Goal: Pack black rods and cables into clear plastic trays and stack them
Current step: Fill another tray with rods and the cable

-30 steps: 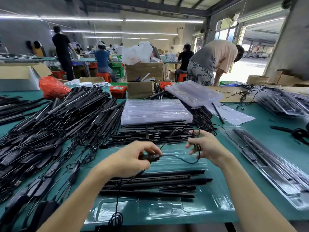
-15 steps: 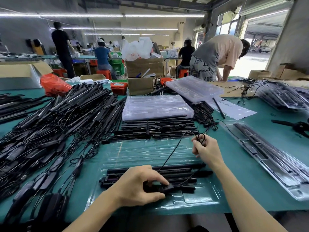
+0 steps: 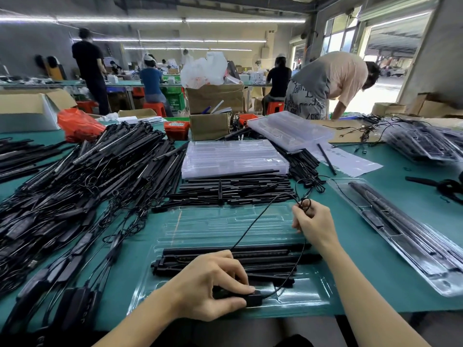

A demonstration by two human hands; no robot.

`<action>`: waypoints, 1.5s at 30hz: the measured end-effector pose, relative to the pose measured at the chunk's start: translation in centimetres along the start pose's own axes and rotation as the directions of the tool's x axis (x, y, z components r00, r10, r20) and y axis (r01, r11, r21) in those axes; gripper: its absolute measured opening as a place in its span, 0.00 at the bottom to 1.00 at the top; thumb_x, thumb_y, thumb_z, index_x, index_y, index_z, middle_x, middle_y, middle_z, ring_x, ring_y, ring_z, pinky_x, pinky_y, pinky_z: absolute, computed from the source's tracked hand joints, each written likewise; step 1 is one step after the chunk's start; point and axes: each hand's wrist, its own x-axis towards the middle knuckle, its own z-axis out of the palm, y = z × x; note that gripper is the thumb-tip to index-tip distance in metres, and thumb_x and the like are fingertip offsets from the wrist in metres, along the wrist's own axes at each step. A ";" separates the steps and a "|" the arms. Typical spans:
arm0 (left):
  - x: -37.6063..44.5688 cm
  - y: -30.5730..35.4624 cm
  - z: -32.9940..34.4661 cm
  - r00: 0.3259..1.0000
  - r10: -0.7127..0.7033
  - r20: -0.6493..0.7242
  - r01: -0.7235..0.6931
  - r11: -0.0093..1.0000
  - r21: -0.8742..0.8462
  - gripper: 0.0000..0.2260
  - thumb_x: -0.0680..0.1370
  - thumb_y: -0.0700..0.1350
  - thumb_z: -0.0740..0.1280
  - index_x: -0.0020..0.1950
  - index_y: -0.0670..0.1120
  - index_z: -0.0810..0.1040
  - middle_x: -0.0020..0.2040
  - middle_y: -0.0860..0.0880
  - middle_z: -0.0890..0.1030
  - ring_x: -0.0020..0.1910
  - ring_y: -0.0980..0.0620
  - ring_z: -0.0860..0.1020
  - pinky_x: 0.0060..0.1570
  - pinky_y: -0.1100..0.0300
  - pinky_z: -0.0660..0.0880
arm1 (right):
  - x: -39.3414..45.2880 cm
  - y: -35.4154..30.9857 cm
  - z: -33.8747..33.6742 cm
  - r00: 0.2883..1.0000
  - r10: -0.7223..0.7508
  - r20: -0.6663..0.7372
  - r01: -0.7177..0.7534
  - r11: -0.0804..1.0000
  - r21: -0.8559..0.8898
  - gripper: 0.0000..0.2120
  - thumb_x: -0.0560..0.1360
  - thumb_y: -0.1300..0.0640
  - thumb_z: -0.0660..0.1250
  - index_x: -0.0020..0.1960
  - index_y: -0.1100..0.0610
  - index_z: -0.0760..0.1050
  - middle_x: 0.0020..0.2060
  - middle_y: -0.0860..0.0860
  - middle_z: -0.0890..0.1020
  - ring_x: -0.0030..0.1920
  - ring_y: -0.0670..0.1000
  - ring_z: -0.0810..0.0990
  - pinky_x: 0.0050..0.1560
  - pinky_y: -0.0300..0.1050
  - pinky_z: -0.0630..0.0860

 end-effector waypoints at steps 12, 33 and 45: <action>0.1 0.4 -0.3 0.990 0.136 0.045 -0.141 0.977 0.161 0.10 0.73 0.38 0.71 0.51 0.49 0.87 0.54 0.57 0.81 0.47 0.56 0.75 0.46 0.60 0.73 | -0.2 -1.3 -0.9 0.923 -0.009 0.385 -0.202 0.840 0.503 0.12 0.81 0.65 0.61 0.48 0.61 0.83 0.24 0.54 0.70 0.24 0.50 0.67 0.25 0.41 0.65; -0.6 -1.2 -1.1 0.998 -0.003 0.067 0.000 0.999 0.043 0.14 0.79 0.44 0.70 0.63 0.57 0.83 0.55 0.58 0.80 0.53 0.57 0.75 0.54 0.58 0.74 | 0.1 -1.0 1.3 0.966 0.030 0.258 -0.126 0.922 0.366 0.10 0.80 0.69 0.59 0.45 0.65 0.78 0.21 0.49 0.66 0.20 0.47 0.60 0.22 0.35 0.58; -0.5 -1.1 -1.1 0.997 -0.016 0.080 0.010 0.997 0.074 0.16 0.78 0.43 0.71 0.62 0.60 0.83 0.53 0.60 0.78 0.53 0.57 0.74 0.54 0.64 0.71 | 0.2 -0.6 1.1 0.966 0.042 0.256 -0.136 0.922 0.363 0.09 0.79 0.69 0.60 0.46 0.67 0.78 0.21 0.49 0.66 0.21 0.47 0.60 0.22 0.35 0.57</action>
